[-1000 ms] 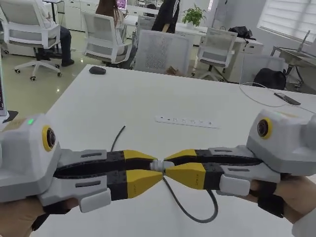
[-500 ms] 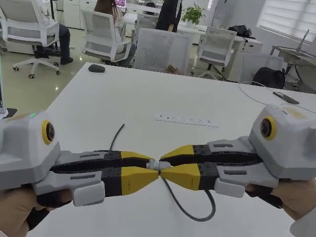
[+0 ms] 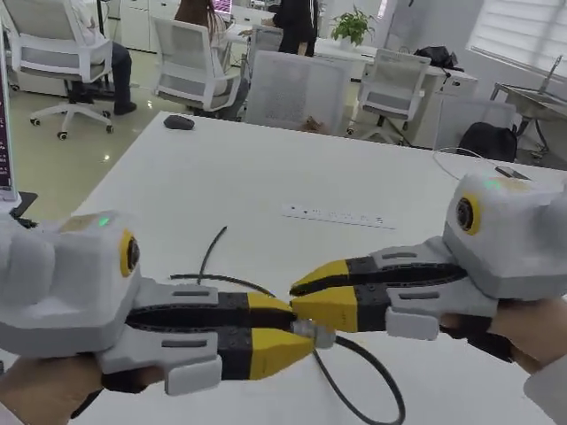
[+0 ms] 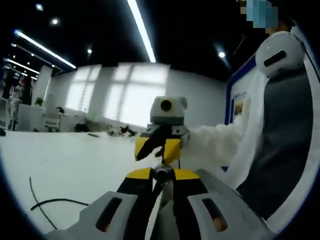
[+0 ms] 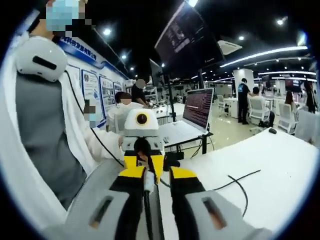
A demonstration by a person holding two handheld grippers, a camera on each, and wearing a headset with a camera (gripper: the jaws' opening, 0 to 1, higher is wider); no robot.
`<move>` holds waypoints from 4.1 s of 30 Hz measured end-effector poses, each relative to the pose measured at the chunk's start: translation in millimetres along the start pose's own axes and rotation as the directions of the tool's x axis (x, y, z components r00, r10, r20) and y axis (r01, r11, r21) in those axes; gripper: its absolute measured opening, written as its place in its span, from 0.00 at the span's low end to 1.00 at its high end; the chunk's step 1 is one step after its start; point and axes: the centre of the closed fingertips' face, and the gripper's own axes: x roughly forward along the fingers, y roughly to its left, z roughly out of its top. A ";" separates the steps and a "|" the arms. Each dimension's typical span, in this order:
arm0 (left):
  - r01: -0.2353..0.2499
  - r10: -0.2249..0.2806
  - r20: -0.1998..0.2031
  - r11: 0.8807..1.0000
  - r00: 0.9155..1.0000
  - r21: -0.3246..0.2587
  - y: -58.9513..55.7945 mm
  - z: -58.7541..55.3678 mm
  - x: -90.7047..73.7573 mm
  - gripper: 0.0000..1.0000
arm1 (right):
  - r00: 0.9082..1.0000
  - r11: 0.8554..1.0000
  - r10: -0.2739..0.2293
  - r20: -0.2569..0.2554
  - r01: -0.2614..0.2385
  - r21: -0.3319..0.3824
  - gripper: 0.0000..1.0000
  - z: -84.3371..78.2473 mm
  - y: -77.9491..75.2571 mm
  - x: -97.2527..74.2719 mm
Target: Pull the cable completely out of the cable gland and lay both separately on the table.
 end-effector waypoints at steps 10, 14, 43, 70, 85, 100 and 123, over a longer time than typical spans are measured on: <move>-0.008 0.010 0.082 1.000 0.997 -0.017 0.4 14.9 0.5 0.15 | 0.998 1.000 0.023 0.054 -0.023 -0.014 0.14 2.4 3.8 0.8; -0.001 0.005 0.111 0.999 0.994 -0.034 0.7 19.9 -1.7 0.15 | 0.996 0.999 0.036 0.082 -0.038 0.016 0.13 6.4 5.1 0.7; 0.090 -0.073 0.114 0.985 0.991 -0.148 -3.5 17.2 2.1 0.14 | 0.999 0.968 0.027 -0.028 -0.033 -0.250 0.13 -0.9 14.6 -2.3; 0.044 -0.053 0.057 0.988 0.997 0.145 -14.0 13.5 3.9 0.15 | 0.990 0.980 0.091 0.109 -0.109 0.167 0.13 -2.7 17.3 -7.4; 0.065 -0.063 0.056 0.997 0.996 -0.043 -11.8 8.7 2.8 0.15 | 0.997 0.989 0.046 0.069 -0.036 -0.140 0.12 -4.0 19.4 -5.9; 0.055 -0.053 0.014 0.981 0.998 -0.186 -8.7 -2.4 5.2 0.15 | 0.999 0.951 0.016 0.042 -0.002 -0.308 0.13 -14.8 16.6 -6.3; 0.042 -0.042 0.000 0.995 0.999 -0.087 -10.0 -2.4 6.1 0.15 | 1.000 0.970 -0.016 -0.017 0.011 -0.242 0.05 -26.4 12.9 -17.6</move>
